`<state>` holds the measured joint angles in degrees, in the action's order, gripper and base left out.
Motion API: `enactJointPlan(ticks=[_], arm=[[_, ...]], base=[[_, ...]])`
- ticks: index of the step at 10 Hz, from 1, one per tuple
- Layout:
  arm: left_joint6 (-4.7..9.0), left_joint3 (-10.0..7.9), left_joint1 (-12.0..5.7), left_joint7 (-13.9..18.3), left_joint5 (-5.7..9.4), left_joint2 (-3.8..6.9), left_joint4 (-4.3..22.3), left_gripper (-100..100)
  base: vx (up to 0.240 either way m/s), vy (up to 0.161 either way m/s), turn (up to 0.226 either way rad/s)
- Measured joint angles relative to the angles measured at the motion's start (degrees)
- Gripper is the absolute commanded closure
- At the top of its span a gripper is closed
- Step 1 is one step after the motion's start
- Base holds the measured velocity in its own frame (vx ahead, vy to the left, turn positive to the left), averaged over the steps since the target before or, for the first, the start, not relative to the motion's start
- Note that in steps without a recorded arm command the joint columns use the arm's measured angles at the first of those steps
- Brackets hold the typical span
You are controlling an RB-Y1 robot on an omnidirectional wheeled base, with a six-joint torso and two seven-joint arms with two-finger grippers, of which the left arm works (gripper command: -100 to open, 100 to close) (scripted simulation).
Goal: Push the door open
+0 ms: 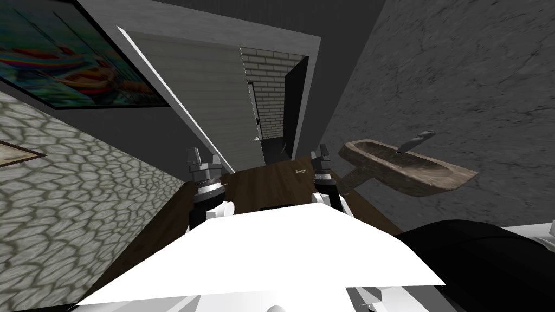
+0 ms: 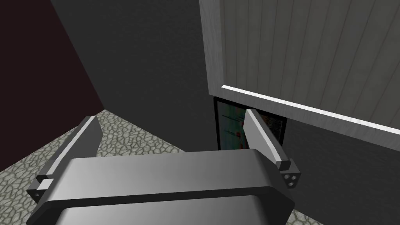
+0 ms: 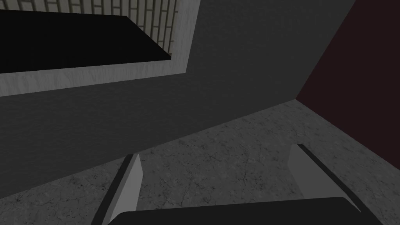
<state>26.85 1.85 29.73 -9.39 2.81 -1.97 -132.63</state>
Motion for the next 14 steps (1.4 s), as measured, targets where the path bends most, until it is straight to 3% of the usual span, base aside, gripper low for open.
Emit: enactJointPlan(ticks=[3,8,14], arm=[[0.98,-0.11,-0.97,0.4,0.50,1.29,3.3,-100],[1.98,-0.13,-4.10,0.6,1.23,2.92,10.4,-100],[3.51,-0.37,-6.64,1.2,2.19,4.48,17.4,-100]], base=[[0.146,-0.008,-0.003],[0.132,0.002,0.000],[0.096,0.001,0.000]])
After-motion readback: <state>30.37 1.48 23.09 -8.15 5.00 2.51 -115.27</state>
